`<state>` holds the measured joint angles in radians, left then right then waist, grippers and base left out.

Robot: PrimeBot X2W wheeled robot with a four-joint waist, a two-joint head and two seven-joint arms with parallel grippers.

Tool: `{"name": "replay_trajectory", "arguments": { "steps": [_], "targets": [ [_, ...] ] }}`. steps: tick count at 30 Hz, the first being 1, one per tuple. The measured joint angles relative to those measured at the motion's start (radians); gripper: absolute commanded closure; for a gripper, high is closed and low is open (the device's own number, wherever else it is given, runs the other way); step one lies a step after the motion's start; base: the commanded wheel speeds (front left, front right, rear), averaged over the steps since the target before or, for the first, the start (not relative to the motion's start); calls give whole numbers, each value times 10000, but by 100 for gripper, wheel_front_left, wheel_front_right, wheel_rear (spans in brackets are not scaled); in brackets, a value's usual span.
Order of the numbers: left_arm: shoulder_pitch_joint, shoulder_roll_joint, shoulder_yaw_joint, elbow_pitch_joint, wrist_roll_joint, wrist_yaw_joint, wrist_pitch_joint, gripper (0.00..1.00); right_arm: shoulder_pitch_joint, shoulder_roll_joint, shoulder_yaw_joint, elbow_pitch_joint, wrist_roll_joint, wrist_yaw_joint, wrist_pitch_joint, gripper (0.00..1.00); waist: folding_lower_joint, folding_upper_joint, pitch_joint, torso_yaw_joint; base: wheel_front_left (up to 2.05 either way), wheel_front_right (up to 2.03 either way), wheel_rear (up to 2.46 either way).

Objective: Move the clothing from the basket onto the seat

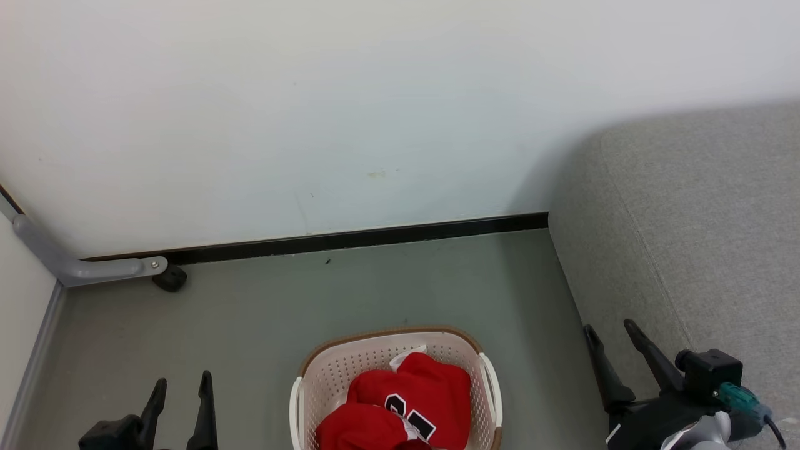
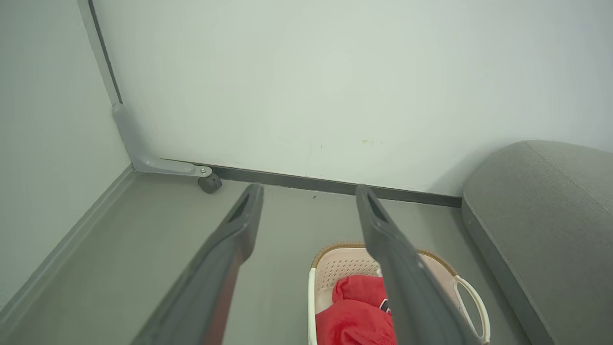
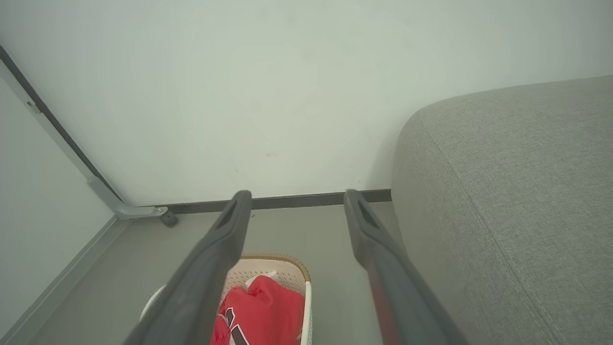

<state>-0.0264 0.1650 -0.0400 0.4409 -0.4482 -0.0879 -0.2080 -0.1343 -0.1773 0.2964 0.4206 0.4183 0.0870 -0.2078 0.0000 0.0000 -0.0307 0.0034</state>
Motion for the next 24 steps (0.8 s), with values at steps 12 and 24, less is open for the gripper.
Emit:
{"name": "replay_trajectory", "arguments": {
  "steps": [12, 24],
  "targets": [
    [2, 42, 48, 130, 1584, -8, -412, 0, -8, -38, 184, 180, -1388, -36, -412, 0, 0, 0, -9, -33, 0, 0, 0],
    [190, 6, 276, 54, 1643, -104, -412, 0, -12, 2, 109, 94, -1570, -33, -414, 0, 0, 0, 226, -218, 0, 0, 0]
  ]
}}
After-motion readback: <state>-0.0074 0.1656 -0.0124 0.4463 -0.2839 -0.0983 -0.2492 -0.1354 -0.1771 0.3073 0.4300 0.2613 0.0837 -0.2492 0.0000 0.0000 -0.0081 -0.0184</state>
